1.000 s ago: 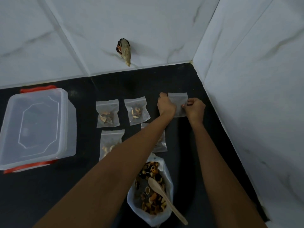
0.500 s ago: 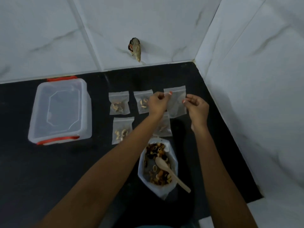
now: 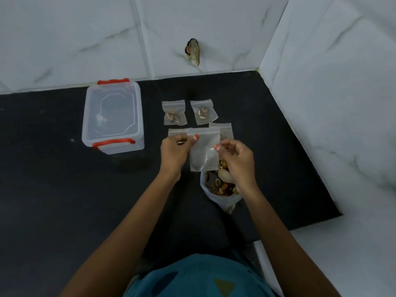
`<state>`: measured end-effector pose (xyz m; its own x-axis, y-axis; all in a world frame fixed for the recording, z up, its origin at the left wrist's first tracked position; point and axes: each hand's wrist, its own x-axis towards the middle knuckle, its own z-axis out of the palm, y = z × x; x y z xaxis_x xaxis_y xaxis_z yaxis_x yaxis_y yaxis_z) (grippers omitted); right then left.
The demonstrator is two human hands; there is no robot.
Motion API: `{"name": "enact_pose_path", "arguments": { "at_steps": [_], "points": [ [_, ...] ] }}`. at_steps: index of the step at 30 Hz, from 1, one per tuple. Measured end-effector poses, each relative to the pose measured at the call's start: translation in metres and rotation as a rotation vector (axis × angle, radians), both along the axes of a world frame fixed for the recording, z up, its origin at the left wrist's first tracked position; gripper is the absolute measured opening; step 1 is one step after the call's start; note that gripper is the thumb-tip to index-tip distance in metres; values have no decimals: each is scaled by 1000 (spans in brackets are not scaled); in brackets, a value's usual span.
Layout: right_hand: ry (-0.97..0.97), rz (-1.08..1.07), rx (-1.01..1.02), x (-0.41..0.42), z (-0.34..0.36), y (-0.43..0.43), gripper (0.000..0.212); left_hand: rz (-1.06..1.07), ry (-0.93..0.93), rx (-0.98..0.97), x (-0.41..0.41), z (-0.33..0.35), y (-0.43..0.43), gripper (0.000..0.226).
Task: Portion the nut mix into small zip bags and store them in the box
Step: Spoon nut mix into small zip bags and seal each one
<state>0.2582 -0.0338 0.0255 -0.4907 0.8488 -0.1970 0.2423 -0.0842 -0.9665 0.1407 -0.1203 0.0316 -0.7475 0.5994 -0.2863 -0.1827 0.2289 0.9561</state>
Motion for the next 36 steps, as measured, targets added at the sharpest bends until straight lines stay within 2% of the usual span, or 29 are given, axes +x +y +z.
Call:
{"name": "enact_pose_path", "arguments": {
  "at_steps": [3,6,10,12,14,17,19,21,23,27,30,36],
  "points": [
    [-18,4,55,3,-3,-14,12,-108,82,-57,1,-3,-25,10],
    [-28,45,139,4,-5,-21,19,-231,187,-167,0,-5,-41,12],
    [-183,346,388,1,-5,-27,22,-441,457,-252,-1,-4,-52,14],
    [-263,429,401,0,-5,-31,15,-502,534,-271,-2,-4,-55,15],
    [-288,424,380,0,-5,-35,12,-508,576,-283,-1,-4,-57,17],
    [-254,368,269,2,-1,-42,13,-393,624,-242,3,-7,-59,23],
    [-219,297,176,3,1,-46,14,-217,596,-168,10,-9,-62,28],
    [-180,224,81,4,3,-49,15,-108,491,-99,20,-9,-66,19],
    [-156,182,16,4,4,-53,13,-117,336,-80,30,-9,-69,8],
    [-142,166,-67,4,6,-60,8,-111,89,-35,36,-5,-67,15],
    [-117,198,-109,5,8,-62,7,-140,17,12,32,-2,-66,7],
    [-150,198,-122,5,9,-54,7,-190,-36,30,22,1,-69,13]
  ]
}}
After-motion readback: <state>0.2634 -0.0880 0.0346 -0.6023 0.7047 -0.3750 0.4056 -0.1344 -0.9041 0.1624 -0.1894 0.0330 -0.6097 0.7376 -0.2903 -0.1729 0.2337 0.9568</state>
